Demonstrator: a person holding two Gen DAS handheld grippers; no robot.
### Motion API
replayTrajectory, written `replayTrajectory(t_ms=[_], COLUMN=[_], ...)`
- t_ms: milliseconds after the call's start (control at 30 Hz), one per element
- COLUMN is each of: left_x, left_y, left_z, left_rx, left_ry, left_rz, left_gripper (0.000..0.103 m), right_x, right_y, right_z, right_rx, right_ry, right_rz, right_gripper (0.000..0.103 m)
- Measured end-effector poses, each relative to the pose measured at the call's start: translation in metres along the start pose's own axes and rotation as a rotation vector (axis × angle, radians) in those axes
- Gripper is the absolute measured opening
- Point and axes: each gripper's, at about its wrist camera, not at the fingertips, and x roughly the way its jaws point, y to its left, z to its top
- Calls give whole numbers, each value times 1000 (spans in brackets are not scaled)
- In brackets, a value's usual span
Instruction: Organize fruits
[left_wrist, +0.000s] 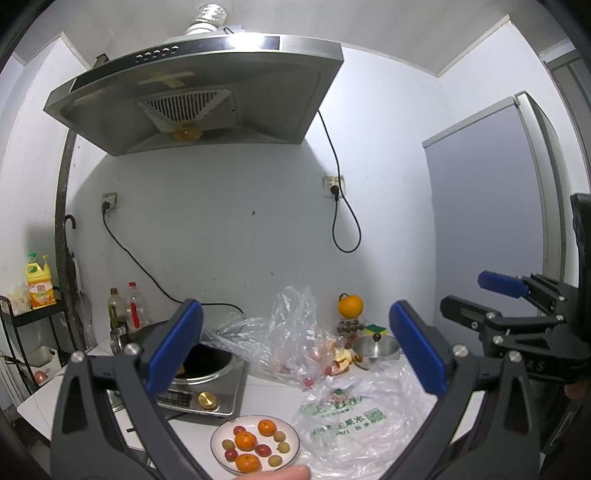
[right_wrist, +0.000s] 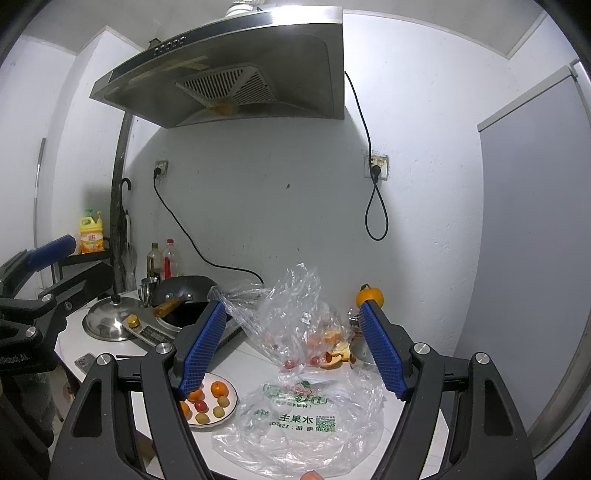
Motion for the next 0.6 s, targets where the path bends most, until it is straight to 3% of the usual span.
replayTrajectory(t_ms=[600], left_x=[6], left_y=[2], left_z=[-5], left_rx=[-7], left_ry=[19], left_rz=[-11], left_gripper=[102], right_x=[4], right_y=[0], right_z=[-3], right_rx=[3], right_ry=[15], right_rz=[-9], right_gripper=[78])
